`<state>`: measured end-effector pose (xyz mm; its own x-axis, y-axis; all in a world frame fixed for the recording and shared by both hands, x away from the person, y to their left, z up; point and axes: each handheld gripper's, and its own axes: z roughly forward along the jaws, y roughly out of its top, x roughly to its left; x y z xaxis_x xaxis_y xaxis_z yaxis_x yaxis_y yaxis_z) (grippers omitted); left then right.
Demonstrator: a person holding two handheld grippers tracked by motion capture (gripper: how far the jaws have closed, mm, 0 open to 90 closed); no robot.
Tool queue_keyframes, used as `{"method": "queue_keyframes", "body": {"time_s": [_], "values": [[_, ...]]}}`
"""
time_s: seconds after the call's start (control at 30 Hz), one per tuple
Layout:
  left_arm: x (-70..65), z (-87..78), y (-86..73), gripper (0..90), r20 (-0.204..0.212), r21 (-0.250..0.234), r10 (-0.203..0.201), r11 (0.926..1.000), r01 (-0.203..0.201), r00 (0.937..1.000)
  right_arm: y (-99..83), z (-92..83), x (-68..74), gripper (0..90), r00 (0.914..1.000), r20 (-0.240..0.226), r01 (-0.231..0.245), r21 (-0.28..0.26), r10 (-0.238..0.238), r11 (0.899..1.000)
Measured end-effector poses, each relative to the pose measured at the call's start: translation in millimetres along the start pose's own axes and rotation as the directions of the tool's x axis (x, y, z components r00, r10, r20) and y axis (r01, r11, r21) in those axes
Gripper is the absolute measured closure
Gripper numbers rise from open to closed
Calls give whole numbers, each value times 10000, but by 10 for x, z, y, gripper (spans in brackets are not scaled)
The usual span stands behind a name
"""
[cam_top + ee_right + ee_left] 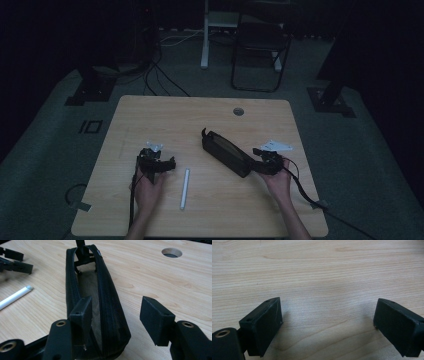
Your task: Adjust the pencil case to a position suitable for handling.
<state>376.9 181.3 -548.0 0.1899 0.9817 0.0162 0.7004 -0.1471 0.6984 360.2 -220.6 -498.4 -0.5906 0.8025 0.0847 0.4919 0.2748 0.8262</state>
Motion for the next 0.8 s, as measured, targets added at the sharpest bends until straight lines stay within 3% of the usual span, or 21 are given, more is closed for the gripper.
{"method": "queue_keyframes", "body": {"time_s": [0.13, 0.33, 0.5, 0.8], "values": [[-2, -1, -1, 88, -9, 1, -10, 10000, 10, 10000, -4, 55, -14, 475, 10000, 51, 10, 130, -11, 9999], [-1, 0, -1, 87, -3, -4, -6, 10000, 6, 10000, -13, 122, -18, 589, 9993, -331, 191, 268, -182, 9995], [-2, 0, -1, 87, -8, -4, -11, 10000, 11, 10000, -13, 134, -15, 615, 9983, -529, 258, 245, -245, 9994], [-1, 0, 0, 87, -2, -5, -8, 10000, 8, 10000, 69, 251, 104, 649, 9849, -1143, 1349, 349, -1302, 9902]]}}
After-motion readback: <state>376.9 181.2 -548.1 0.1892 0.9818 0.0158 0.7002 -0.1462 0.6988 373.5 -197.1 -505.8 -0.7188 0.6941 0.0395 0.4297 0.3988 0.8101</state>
